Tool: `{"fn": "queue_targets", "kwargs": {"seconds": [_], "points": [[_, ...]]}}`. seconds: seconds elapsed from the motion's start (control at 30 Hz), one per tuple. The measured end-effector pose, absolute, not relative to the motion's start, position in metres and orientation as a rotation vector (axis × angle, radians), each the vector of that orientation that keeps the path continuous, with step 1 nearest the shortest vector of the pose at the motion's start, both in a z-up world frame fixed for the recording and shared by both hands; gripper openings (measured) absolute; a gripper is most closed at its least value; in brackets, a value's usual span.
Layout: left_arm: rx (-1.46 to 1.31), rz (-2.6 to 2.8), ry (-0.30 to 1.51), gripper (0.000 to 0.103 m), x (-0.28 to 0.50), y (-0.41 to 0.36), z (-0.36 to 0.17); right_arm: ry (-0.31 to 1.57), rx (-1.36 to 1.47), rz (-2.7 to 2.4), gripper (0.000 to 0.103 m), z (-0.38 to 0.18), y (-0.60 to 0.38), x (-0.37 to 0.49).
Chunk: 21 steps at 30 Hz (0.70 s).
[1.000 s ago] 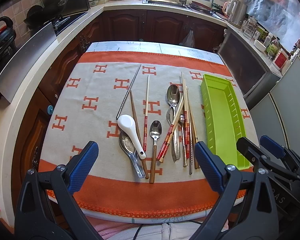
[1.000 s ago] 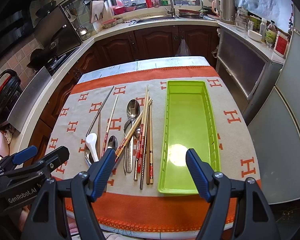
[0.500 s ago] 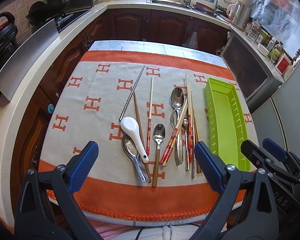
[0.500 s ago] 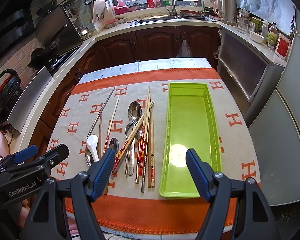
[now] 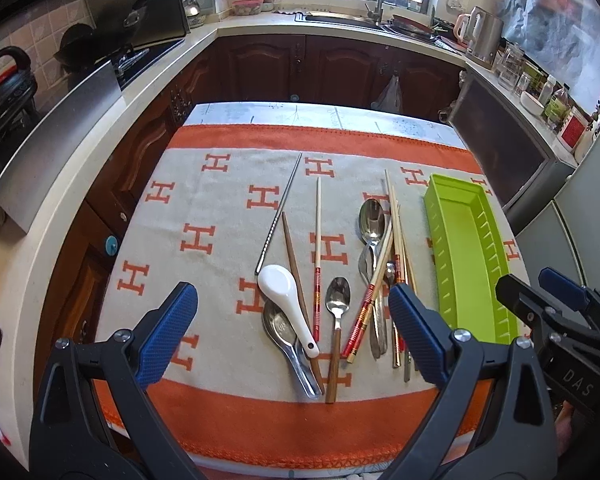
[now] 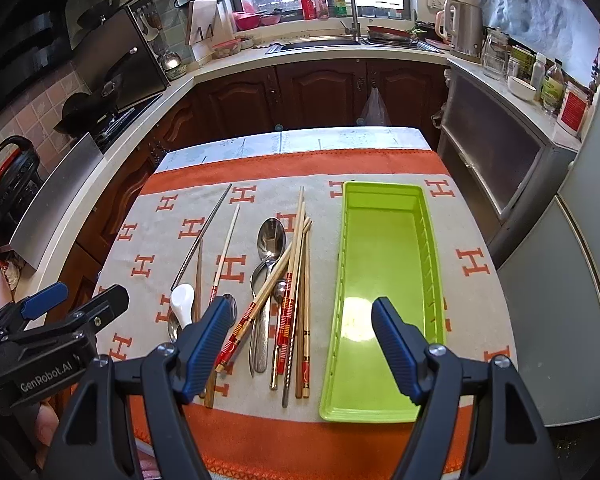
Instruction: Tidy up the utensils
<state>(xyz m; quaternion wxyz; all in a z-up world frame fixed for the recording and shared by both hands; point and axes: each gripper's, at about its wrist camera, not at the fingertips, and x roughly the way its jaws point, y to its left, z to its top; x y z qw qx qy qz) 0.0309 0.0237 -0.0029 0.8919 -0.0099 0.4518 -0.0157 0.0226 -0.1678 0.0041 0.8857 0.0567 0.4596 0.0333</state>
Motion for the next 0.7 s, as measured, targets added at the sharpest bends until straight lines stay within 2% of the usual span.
{"fn": "queue_targets", "kwargs": {"seconds": [0.23,0.43,0.6,0.7], "points": [[0.02,-0.048,0.908,0.095,0.048,0.027,-0.008,1.017,0.158,0.103,0.073,-0.007,-0.167,0.047],[-0.108,-0.123,0.989,0.095,0.084,0.054,-0.023,1.032,0.155,0.11,0.073,-0.013,-0.163,0.071],[-0.109,-0.112,1.055,0.094,0.119,0.071,-0.037,1.06,0.158,0.128,0.068,-0.02,-0.159,0.095],[-0.109,-0.121,1.064,0.089,0.139,0.08,-0.043,1.078,0.156,0.143,0.066,-0.025,-0.154,0.111]]}}
